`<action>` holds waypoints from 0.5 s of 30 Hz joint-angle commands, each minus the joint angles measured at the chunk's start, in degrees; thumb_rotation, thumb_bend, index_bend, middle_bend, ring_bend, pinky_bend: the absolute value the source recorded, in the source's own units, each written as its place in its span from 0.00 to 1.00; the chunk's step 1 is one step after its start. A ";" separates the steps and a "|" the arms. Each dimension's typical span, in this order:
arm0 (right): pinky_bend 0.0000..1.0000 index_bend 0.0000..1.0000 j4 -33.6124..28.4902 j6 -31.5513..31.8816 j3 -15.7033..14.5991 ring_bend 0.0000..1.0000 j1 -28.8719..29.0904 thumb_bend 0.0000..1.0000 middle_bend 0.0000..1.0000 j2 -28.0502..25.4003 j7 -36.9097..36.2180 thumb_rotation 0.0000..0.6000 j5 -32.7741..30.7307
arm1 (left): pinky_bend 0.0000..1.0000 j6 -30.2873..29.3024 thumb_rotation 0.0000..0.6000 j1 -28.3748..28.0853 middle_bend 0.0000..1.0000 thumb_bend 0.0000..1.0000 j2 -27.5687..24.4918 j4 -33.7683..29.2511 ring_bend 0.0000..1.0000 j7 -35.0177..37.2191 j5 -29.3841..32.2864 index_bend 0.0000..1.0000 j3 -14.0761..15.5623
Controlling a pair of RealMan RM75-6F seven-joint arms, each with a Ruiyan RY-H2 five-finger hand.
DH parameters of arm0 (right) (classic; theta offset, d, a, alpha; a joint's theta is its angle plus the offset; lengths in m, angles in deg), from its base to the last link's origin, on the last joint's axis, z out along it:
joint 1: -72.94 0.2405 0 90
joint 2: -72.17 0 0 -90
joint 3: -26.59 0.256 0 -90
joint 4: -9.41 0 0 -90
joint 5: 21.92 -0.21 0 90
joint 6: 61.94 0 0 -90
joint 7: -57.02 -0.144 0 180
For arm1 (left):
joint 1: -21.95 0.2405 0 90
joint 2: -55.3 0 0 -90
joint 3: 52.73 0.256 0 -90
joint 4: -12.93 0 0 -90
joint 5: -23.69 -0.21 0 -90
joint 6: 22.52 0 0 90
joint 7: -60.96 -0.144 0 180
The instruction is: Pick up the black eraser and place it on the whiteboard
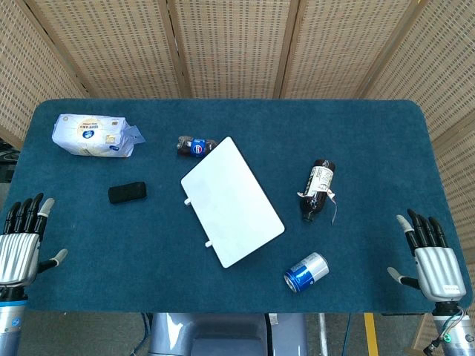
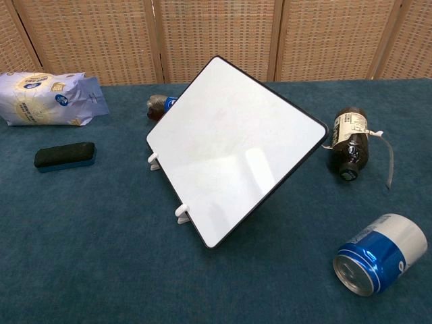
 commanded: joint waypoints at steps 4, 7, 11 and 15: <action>0.00 0.00 -0.08 -0.23 -0.02 0.00 0.08 0.00 0.00 -0.02 0.10 1.00 -0.11 | 0.00 0.19 1.00 -0.02 0.00 0.01 -0.11 -0.09 0.00 0.28 0.17 0.00 0.00; 0.00 0.00 0.03 -0.31 0.01 0.00 0.08 0.00 0.00 -0.04 -0.03 1.00 -0.24 | 0.00 0.26 1.00 -0.04 0.00 0.01 -0.10 -0.06 0.00 0.36 0.24 0.00 -0.02; 0.00 0.00 -0.17 -0.33 0.12 0.00 0.06 0.00 0.00 -0.22 -0.12 1.00 -0.49 | 0.00 0.47 1.00 -0.19 0.00 0.01 -0.12 -0.19 0.00 1.12 -0.11 0.00 0.11; 0.00 0.00 -0.41 0.08 0.21 0.00 -0.07 0.00 0.00 -0.33 0.03 1.00 -0.39 | 0.00 0.67 1.00 -0.28 0.00 0.01 -0.27 -0.06 0.00 1.60 -0.35 0.00 0.25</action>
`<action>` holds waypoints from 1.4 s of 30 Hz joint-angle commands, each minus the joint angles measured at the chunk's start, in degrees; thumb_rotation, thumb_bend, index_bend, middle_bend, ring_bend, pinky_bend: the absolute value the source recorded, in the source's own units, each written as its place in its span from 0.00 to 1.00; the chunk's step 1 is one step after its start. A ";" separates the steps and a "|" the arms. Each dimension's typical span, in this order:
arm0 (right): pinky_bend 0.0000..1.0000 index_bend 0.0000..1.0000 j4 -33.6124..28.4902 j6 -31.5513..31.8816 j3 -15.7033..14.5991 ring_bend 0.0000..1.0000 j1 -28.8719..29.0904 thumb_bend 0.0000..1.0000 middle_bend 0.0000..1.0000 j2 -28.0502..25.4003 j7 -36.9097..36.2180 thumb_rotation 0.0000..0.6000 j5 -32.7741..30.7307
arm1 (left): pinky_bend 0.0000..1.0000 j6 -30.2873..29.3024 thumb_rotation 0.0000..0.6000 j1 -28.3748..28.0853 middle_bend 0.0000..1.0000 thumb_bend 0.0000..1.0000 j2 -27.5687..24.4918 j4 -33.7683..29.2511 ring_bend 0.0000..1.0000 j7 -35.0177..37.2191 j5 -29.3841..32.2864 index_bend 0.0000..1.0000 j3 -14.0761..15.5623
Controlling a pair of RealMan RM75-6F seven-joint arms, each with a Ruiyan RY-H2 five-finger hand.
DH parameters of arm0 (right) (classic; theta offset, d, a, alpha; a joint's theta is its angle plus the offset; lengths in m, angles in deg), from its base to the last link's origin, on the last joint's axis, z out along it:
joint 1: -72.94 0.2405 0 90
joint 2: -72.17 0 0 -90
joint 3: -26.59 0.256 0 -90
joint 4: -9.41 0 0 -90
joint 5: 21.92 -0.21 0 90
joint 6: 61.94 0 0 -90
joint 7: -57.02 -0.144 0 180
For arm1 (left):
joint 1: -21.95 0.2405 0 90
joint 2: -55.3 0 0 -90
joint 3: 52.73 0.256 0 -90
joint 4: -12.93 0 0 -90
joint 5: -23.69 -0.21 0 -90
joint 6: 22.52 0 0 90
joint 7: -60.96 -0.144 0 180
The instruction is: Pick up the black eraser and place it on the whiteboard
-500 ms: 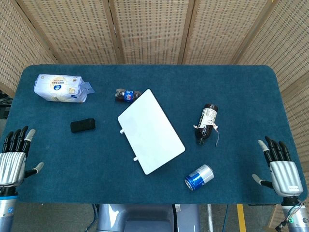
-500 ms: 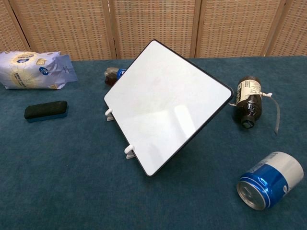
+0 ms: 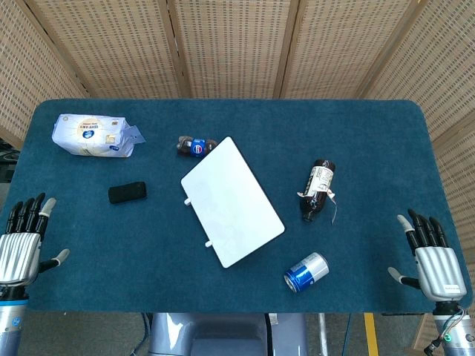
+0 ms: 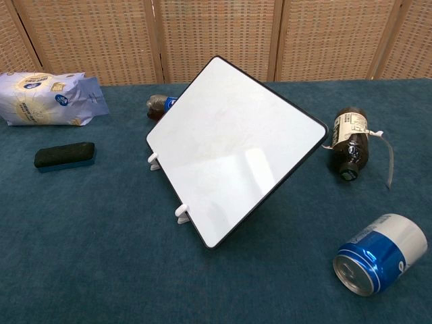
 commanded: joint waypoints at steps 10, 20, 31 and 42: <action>0.00 0.00 -0.40 0.67 0.09 0.00 -0.38 0.00 0.00 -0.41 -0.14 1.00 -0.01 | 0.00 0.30 1.00 -0.26 0.00 0.01 0.18 0.30 0.00 0.43 -0.31 0.00 0.11; 0.00 0.00 -0.30 0.80 0.08 0.00 -0.51 0.00 0.00 -0.76 -1.17 1.00 0.07 | 0.00 1.31 1.00 -0.73 0.00 0.01 0.55 -0.75 0.00 0.24 0.71 0.02 -0.25; 0.00 0.00 -0.69 0.98 -0.23 0.00 -0.54 0.00 0.00 -0.76 -0.93 1.00 0.90 | 0.00 14.08 1.00 -7.42 0.00 0.02 -3.79 -6.05 0.00 2.18 11.22 0.10 -5.36; 0.00 0.00 -1.03 0.51 -0.85 0.00 -0.36 0.00 0.00 -0.64 -0.64 1.00 1.89 | 0.00 26.95 1.00 -17.88 0.00 0.04 -5.50 -5.74 0.00 -6.48 27.07 0.19 -10.23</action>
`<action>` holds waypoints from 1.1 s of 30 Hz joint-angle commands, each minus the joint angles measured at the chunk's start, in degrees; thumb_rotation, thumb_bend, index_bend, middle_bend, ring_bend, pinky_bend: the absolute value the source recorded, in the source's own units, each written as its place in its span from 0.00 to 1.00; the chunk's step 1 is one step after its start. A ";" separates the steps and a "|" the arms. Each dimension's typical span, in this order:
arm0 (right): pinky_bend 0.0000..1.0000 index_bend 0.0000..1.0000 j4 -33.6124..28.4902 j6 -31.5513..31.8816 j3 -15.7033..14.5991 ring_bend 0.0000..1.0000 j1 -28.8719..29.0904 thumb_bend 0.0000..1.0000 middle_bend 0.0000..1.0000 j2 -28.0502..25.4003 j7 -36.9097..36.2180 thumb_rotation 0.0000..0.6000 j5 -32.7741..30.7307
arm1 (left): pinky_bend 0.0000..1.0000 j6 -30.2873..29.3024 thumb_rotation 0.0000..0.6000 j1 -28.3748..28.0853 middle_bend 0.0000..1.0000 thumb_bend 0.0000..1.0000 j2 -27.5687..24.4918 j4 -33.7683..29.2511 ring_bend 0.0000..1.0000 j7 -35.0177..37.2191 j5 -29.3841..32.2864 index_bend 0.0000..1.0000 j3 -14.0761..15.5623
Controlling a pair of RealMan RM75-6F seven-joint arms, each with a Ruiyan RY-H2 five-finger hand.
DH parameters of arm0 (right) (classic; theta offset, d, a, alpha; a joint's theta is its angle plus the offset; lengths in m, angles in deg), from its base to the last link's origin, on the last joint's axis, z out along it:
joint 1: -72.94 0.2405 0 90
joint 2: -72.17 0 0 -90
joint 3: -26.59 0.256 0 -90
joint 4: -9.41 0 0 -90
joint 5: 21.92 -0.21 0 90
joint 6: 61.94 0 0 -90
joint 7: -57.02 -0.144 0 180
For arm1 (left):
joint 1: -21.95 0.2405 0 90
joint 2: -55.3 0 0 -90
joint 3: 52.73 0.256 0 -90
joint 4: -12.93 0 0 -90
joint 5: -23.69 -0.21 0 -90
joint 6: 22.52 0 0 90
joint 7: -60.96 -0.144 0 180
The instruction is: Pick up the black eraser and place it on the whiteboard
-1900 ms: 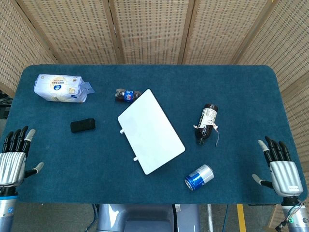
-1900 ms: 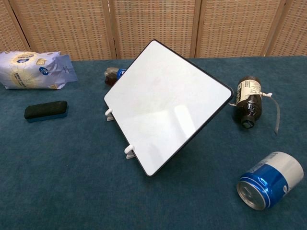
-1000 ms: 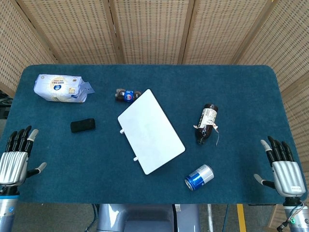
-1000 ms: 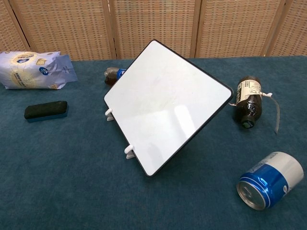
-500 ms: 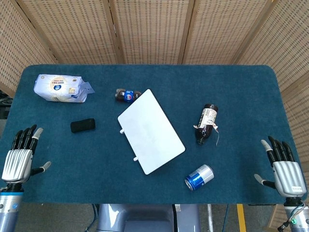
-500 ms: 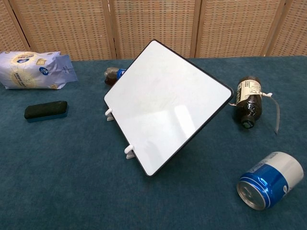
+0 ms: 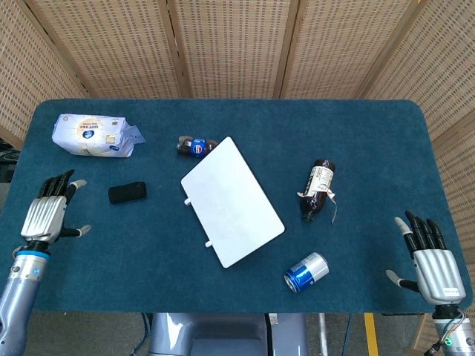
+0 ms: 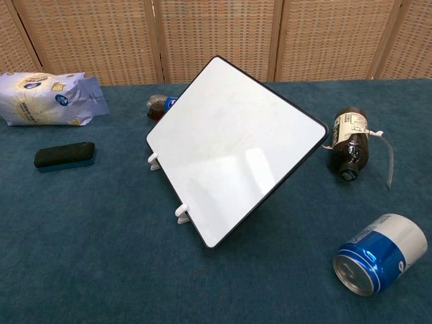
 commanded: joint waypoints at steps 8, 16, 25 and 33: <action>0.00 0.00 0.14 0.27 0.34 0.00 -0.11 0.00 0.00 -0.46 -1.75 1.00 -0.43 | 0.00 9.71 1.00 -11.20 0.00 0.05 2.21 3.95 0.00 -9.79 15.22 0.24 -2.55; 0.00 0.00 0.23 0.24 0.47 0.00 -0.06 0.00 0.00 -0.96 -3.46 1.00 -0.48 | 0.00 12.85 1.00 -17.75 0.00 0.05 7.12 10.19 0.00 -14.75 25.76 0.27 -1.27; 0.00 0.00 0.52 -0.15 0.50 0.00 0.07 0.00 0.00 -1.17 -4.68 1.00 -0.68 | 0.00 13.61 1.00 -23.68 0.00 0.05 13.23 18.94 0.00 -18.85 33.96 0.29 0.07; 0.00 0.00 0.82 -0.03 0.75 0.00 0.10 0.00 0.00 -1.38 -5.93 1.00 -0.89 | 0.00 14.92 1.00 -26.90 0.00 0.06 17.33 24.04 0.00 -20.86 37.56 0.29 1.50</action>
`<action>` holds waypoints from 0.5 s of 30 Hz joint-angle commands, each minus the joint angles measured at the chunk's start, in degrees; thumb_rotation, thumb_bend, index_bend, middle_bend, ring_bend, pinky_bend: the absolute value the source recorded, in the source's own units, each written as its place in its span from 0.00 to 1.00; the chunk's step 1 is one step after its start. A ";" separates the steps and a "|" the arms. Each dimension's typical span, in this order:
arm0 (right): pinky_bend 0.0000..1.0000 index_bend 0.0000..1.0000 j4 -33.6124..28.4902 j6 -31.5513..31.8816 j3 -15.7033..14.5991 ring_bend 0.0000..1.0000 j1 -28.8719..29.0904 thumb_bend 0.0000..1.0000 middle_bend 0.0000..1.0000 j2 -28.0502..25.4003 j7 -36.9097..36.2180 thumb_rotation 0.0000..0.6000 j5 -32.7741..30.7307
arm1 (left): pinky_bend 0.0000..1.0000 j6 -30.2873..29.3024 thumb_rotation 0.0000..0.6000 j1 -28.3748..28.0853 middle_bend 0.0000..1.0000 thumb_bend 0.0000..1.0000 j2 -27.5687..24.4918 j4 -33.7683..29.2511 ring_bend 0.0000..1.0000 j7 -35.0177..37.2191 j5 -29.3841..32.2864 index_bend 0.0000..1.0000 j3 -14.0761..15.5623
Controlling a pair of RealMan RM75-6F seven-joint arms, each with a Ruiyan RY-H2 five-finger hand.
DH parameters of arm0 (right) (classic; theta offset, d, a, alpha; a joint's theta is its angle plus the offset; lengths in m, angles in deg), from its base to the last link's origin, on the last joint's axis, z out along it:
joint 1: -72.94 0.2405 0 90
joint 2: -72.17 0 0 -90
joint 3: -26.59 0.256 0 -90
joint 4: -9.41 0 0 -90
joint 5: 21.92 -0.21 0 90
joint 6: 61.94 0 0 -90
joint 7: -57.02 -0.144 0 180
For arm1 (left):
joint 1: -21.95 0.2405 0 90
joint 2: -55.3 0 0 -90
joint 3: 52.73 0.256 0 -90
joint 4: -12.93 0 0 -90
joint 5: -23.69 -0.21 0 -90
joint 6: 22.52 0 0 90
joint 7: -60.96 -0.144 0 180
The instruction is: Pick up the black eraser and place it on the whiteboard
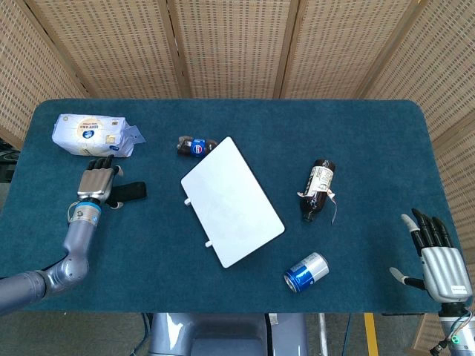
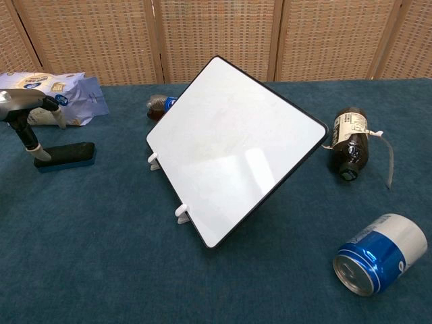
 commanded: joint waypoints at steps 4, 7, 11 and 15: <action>0.00 0.00 0.22 0.23 0.04 0.00 -0.07 0.00 0.00 -0.07 -0.56 1.00 0.10 | 0.00 0.03 1.00 -1.60 0.00 0.06 1.94 1.35 0.00 -0.62 1.39 0.29 0.80; 0.00 0.00 0.26 0.27 0.03 0.00 -0.08 0.00 0.00 -0.07 -0.74 1.00 0.15 | 0.00 -0.25 1.00 -1.88 0.00 0.07 2.21 1.49 0.00 -0.77 1.41 0.30 1.10; 0.00 0.00 0.23 0.42 -0.02 0.00 -0.13 0.00 0.00 -0.13 -0.90 1.00 0.31 | 0.00 -0.77 1.00 -2.48 0.00 0.08 2.55 2.12 0.00 -1.71 1.50 0.30 1.82; 0.00 0.00 0.22 0.67 0.09 0.00 -0.27 0.00 0.00 -0.26 -1.19 1.00 0.16 | 0.00 -0.75 1.00 -2.77 0.00 0.08 2.71 2.63 0.00 -1.82 2.44 0.30 1.99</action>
